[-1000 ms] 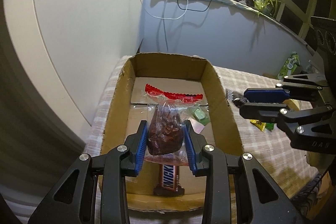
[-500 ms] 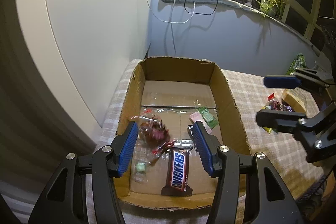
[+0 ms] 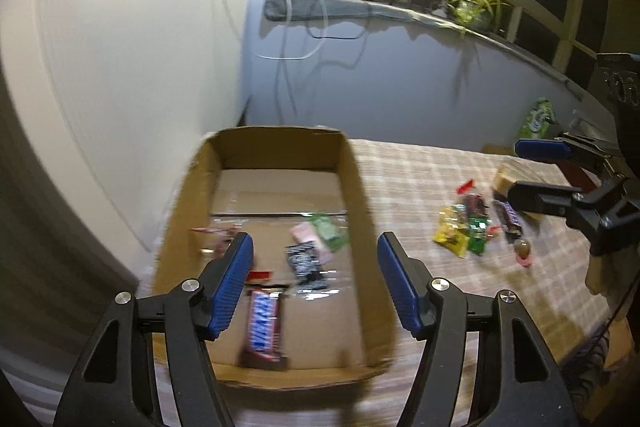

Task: Organize snacks
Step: 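Open both tools to drop the brown bag and black bar into the box, then move both open tools back over the remaining snacks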

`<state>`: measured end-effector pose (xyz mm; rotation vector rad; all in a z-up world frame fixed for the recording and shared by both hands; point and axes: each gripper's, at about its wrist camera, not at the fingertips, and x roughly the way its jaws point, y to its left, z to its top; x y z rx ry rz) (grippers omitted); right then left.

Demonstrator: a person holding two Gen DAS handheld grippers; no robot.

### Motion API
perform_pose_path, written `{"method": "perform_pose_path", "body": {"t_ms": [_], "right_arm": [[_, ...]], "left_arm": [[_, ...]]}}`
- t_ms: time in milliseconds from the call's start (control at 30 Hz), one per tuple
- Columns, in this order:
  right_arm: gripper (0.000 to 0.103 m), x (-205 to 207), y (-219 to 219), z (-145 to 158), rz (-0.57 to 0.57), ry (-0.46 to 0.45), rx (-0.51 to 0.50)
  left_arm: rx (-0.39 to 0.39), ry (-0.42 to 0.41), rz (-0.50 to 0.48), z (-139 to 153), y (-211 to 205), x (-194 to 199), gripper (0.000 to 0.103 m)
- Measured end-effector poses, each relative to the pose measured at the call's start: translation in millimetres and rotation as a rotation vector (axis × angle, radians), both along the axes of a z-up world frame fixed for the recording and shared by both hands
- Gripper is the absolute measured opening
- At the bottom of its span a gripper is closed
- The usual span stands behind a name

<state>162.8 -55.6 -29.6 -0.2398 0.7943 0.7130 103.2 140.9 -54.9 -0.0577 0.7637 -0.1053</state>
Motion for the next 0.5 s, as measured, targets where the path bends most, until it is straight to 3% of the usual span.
{"method": "perform_pose_path", "body": {"t_ms": [500], "right_arm": [[0.094,-2,-119,-25,-0.161,0.080,-0.028]], "left_arm": [[-0.014,0.031,-0.183,-13,-99,12,0.064]]}}
